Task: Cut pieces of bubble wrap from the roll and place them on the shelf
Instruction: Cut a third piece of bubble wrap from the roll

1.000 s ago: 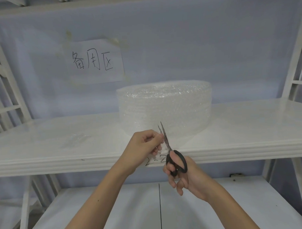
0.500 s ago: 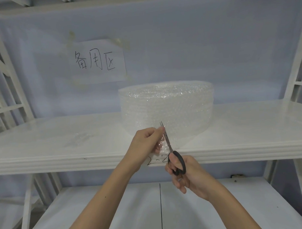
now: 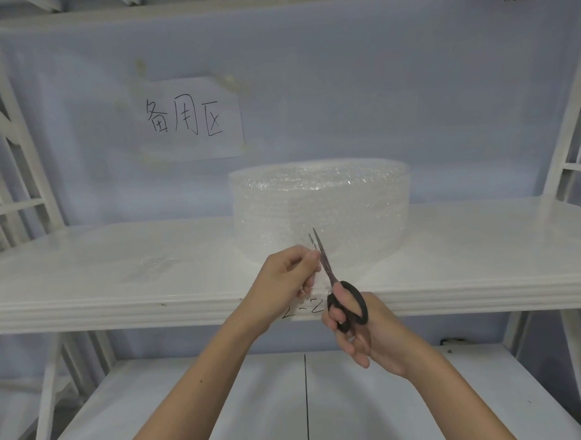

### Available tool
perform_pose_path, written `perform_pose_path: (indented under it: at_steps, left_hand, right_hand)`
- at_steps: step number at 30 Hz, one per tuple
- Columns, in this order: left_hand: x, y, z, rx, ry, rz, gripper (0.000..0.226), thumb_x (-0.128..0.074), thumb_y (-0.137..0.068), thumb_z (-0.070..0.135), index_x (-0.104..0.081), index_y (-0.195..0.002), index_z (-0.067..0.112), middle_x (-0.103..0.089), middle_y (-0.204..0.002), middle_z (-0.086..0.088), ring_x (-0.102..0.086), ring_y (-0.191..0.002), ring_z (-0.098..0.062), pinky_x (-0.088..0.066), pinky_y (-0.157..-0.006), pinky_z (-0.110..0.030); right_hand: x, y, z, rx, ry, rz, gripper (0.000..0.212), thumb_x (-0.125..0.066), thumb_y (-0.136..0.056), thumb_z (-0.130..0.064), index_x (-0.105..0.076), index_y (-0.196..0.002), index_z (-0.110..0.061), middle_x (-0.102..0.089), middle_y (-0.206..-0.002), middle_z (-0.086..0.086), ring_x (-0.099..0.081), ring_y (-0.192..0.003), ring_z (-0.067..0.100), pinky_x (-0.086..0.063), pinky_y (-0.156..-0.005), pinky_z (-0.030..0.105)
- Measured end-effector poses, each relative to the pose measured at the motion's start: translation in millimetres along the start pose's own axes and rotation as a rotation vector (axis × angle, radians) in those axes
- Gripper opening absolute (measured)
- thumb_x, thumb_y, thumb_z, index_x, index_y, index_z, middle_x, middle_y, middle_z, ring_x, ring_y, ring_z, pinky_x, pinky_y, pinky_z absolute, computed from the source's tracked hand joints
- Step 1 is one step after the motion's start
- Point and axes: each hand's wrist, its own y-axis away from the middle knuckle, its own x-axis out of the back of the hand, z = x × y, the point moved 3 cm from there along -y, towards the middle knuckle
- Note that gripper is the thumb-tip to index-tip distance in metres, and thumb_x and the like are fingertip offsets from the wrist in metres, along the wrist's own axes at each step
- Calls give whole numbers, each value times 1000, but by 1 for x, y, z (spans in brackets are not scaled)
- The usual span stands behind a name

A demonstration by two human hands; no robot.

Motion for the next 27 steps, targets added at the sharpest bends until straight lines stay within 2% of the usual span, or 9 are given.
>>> perform_pose_path:
  at_steps: [8,13,17,22,25,27]
  left_hand:
    - [2,-1,-1,28,13,-5,30,-56,-98,25,-61,-71,13,-53,-60,3,-50,-54,-10,-45,-53,-22]
    - [2,-2,3,60,44,12,35,-59,-95,39,-63,-71,14,-56,-60,6,-51,-55,-12,-46,-54,-27]
    - [1,-1,6,58,62,25,38,-55,-95,43,-64,-73,13,-56,-62,3,-50,-55,-13,-46,-52,-26]
    - [3,1,6,39,72,78,37,-56,-96,40,-65,-69,16,-53,-62,3,-48,-55,-14,-43,-50,-25]
    - [2,0,4,60,106,94,32,-52,-96,34,-64,-75,13,-51,-63,-1,-46,-55,-17,-42,-50,-26]
    - [2,-1,4,81,135,102,30,-52,-92,35,-64,-78,12,-51,-64,-3,-47,-54,-18,-42,-50,-29]
  right_hand:
    - [-2,1,-3,25,49,23,41,-64,-70,-54,-51,-51,-20,-49,-65,0,-45,-37,14,-33,-30,19]
    - [-2,2,-5,23,61,31,41,-64,-70,-52,-51,-50,-19,-48,-64,1,-44,-36,14,-33,-29,20]
    - [0,2,-5,26,89,43,45,-65,-80,-51,-51,-48,-22,-48,-64,0,-43,-36,14,-32,-30,19]
    - [0,4,-6,20,116,53,41,-62,-76,-50,-51,-46,-25,-48,-64,0,-42,-37,14,-33,-30,19]
    - [1,4,-7,20,132,59,46,-58,-89,-42,-51,-46,-26,-47,-68,2,-43,-37,15,-32,-31,20]
    - [1,4,-7,12,135,64,47,-61,-89,-41,-51,-46,-25,-48,-66,0,-42,-36,15,-32,-31,19]
